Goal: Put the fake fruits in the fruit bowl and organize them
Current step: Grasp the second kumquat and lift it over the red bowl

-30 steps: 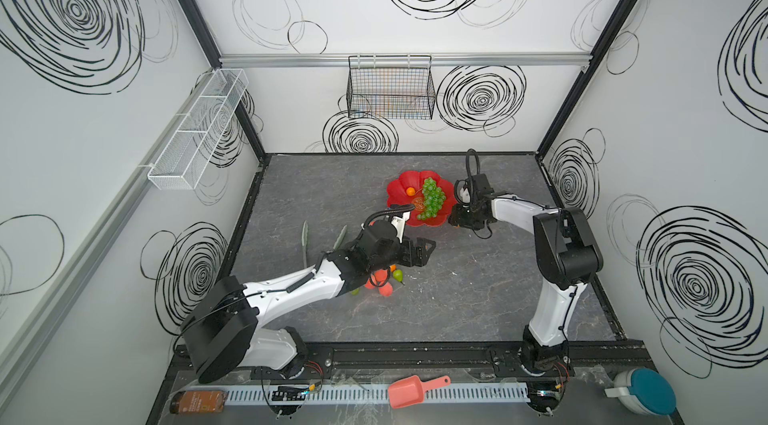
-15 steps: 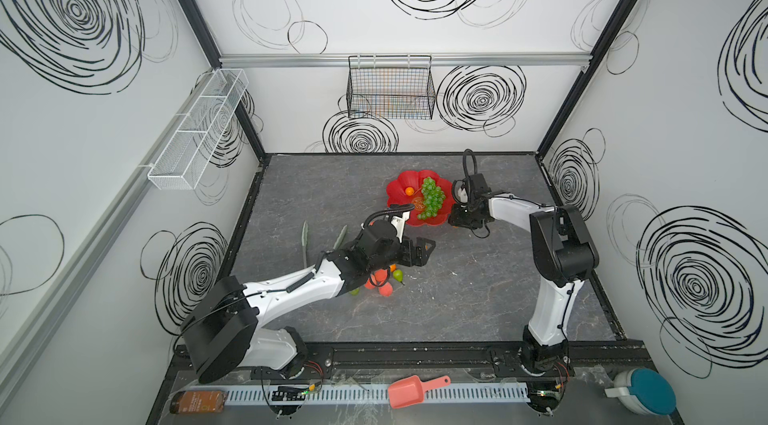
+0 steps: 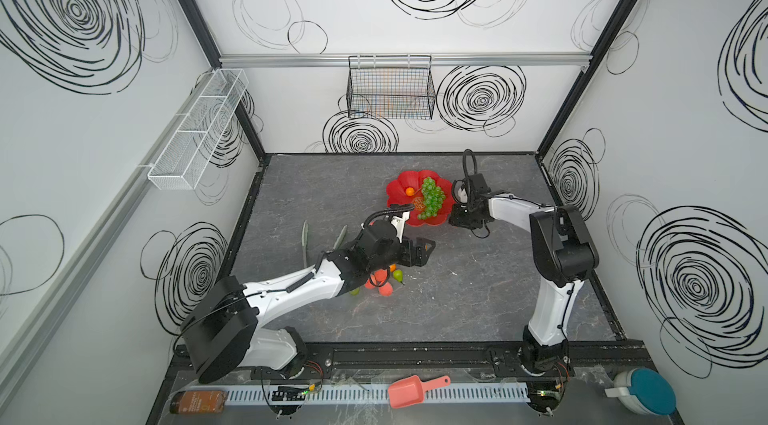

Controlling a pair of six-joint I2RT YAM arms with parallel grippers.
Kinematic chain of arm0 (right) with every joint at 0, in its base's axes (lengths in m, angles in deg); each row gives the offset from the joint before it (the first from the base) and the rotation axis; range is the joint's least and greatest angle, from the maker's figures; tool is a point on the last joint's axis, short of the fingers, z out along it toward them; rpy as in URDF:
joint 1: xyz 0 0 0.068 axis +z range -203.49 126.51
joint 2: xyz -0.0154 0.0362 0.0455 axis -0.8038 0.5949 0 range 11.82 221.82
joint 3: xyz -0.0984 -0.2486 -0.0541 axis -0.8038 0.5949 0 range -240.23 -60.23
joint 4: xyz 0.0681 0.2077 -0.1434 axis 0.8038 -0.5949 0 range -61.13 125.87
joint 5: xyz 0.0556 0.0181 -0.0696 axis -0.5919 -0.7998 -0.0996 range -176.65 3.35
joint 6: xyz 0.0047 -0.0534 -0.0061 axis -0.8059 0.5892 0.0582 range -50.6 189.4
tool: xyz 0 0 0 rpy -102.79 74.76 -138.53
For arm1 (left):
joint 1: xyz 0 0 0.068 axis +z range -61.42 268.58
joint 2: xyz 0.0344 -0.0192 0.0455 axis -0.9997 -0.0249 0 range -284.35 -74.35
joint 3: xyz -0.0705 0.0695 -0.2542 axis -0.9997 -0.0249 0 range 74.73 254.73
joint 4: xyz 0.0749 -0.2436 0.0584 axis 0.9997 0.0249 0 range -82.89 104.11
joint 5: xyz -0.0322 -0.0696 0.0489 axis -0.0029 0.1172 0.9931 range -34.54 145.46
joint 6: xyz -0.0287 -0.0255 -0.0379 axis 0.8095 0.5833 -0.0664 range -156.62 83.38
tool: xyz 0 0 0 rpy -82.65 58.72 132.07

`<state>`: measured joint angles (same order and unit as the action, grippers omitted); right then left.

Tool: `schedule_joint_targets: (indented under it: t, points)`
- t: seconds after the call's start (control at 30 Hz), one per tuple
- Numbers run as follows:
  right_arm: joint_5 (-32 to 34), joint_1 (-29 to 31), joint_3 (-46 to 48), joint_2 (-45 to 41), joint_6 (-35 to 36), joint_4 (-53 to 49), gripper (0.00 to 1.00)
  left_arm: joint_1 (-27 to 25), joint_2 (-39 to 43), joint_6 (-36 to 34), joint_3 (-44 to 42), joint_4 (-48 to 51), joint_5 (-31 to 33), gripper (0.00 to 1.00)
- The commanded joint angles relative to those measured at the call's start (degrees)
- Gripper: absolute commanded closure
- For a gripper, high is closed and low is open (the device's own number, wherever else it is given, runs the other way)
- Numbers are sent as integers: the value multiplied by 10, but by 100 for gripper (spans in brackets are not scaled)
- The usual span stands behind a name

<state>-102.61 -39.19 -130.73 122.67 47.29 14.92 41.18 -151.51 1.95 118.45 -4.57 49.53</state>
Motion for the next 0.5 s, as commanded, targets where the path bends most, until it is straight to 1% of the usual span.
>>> schedule_joint_targets:
  t: [0.0,0.3,0.47]
  points:
    - [10,2,13,-33,-6,-14,65,8,17,1,5,-4,10,4]
    - [20,-5,63,-131,-20,-14,66,41,44,20,-2,14,9,4]
    - [22,15,66,-175,-34,-14,67,87,64,25,-11,15,-11,4]
